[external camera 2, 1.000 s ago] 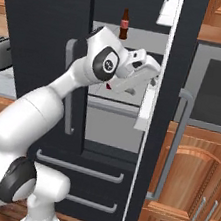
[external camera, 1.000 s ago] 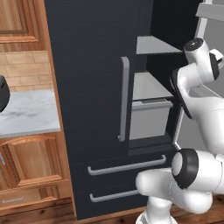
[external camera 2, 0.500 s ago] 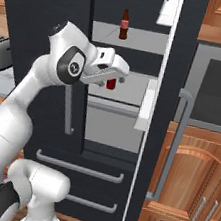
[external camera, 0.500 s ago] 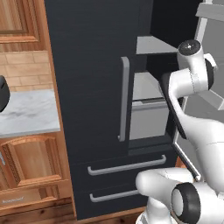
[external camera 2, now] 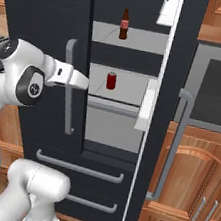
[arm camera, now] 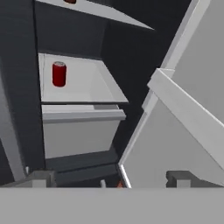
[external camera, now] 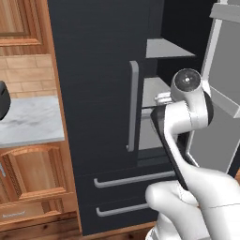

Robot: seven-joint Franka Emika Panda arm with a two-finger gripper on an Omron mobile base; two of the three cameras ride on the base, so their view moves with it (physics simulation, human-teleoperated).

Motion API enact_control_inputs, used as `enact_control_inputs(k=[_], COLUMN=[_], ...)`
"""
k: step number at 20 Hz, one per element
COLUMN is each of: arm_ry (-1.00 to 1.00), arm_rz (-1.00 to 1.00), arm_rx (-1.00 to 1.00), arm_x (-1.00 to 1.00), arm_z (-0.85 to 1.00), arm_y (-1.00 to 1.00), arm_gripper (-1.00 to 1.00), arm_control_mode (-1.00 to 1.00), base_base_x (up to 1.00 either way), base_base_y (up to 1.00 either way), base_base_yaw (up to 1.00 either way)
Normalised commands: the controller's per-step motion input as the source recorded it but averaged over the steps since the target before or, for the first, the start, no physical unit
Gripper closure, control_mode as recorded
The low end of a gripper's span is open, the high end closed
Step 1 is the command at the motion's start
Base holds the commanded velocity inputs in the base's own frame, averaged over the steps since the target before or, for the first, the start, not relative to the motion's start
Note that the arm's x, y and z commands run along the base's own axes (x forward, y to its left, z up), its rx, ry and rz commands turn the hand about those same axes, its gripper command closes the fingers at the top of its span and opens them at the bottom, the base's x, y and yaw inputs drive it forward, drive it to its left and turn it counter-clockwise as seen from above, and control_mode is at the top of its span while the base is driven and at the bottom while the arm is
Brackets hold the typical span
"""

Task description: Open the fridge, grab two sodas, and place both sodas inside the bowl with ice on the dining counter.

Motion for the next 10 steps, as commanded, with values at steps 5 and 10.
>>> enact_control_inputs(k=[5, 10], arm_ry=[0.0, 0.0], arm_rz=[0.17, 0.09], arm_rx=[0.13, 0.12], arm_x=[0.0, 0.29], arm_z=[-0.03, 0.07], arm_y=[1.0, 0.69], arm_gripper=[-1.0, -1.0], arm_control_mode=[-1.0, -1.0], base_base_x=[0.0, 0.0], base_base_y=[0.0, 0.0], base_base_yaw=[0.0, 0.0])
